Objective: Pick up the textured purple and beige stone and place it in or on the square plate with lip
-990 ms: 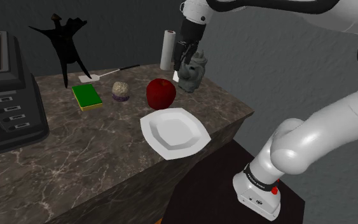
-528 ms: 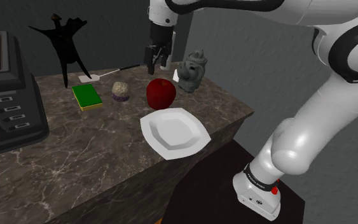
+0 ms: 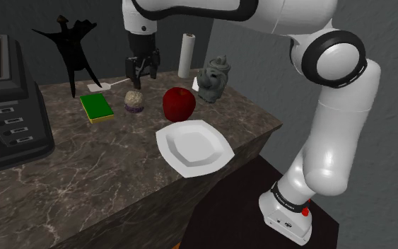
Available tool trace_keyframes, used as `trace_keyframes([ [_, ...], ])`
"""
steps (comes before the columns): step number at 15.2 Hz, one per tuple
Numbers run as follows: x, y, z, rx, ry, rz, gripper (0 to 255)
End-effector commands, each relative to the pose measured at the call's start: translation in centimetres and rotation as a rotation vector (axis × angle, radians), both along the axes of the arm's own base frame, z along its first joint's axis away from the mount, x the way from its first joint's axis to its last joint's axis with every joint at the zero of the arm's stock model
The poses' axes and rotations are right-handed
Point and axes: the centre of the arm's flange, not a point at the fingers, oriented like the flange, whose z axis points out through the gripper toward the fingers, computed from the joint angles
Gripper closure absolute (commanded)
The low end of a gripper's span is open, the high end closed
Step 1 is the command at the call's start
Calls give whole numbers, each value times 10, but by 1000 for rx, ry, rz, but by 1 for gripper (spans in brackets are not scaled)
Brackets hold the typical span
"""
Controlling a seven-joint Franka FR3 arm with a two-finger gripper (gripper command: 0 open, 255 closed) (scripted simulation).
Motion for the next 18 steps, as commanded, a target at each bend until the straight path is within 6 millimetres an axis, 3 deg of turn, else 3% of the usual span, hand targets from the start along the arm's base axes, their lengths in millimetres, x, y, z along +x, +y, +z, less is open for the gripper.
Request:
trace_keyframes([
  [1, 18, 23, -14, -12, 19, 13, 0],
  [3, 31, 38, -22, -20, 33, 24, 0],
  [11, 27, 35, -62, -20, 33, 24, 0],
  [18, 27, 35, -62, -20, 33, 24, 0],
])
